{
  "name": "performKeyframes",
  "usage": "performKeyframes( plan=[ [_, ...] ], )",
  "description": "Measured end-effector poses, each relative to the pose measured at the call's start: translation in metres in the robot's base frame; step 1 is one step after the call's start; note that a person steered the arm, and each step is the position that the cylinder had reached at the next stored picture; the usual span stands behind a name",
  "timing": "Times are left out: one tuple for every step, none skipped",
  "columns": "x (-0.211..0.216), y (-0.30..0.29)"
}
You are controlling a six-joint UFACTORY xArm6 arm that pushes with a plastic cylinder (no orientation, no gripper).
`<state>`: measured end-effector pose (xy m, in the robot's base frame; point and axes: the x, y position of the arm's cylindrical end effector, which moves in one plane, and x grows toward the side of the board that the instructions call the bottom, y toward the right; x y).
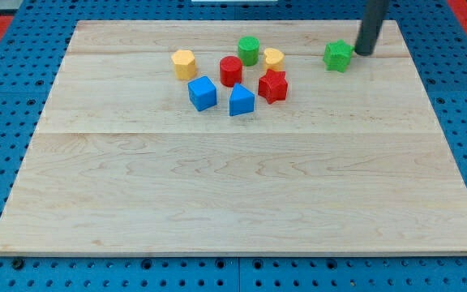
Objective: Place the green star above the yellow heart
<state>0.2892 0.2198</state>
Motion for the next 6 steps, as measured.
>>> performKeyframes(
  plan=[
    [0.016,-0.021],
    [-0.008,-0.104],
    [-0.028,-0.148],
    [-0.041,-0.139],
    [-0.051,-0.107],
    [-0.059,-0.097]
  ],
)
